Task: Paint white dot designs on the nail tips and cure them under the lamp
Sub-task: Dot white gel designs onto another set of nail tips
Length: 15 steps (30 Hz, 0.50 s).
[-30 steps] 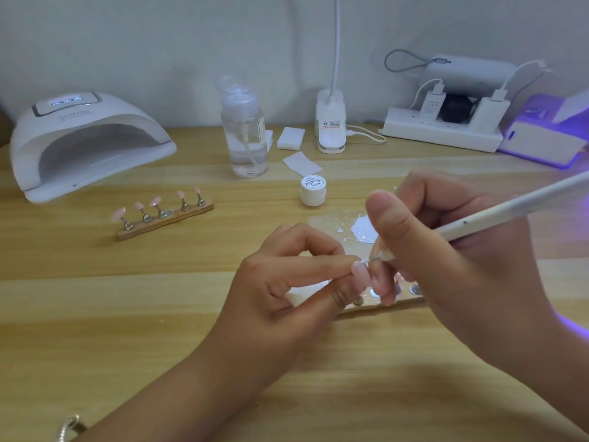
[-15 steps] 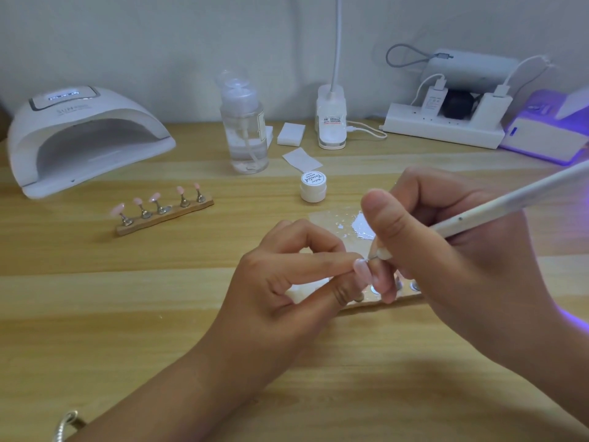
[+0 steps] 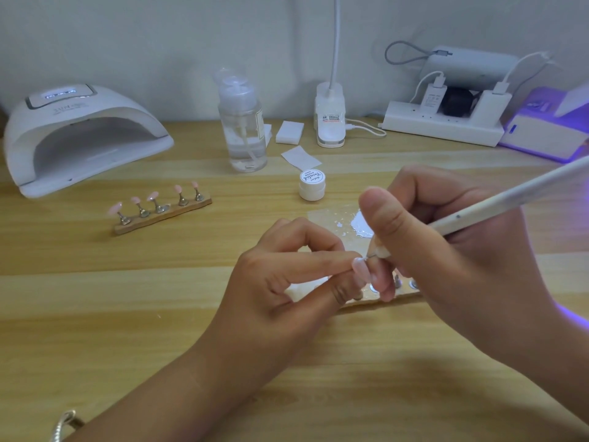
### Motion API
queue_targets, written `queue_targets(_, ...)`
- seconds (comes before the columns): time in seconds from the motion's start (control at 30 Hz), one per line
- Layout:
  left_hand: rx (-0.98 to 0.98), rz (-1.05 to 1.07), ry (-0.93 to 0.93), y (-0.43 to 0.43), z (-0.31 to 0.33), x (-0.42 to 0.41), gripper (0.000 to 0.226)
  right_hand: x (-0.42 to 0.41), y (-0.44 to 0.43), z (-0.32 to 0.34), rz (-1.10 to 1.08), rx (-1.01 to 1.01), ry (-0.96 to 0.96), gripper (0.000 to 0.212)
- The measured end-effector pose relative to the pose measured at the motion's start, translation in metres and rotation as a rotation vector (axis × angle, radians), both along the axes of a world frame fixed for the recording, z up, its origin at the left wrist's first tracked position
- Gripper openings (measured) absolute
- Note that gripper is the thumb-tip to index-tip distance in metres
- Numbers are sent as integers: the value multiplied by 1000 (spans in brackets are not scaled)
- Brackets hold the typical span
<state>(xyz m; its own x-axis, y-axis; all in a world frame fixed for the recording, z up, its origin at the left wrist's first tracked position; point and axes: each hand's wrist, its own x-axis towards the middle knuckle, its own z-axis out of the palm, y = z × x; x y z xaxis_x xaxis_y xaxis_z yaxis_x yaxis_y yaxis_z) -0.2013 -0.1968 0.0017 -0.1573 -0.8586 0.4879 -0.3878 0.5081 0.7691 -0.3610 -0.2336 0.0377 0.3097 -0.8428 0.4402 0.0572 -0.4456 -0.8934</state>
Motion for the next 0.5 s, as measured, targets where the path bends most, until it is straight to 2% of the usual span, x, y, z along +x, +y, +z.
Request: queue_targets(0.5, -1, -3, 5, 0, -1, 1, 12, -1, -3, 1, 22, 22, -28, 38)
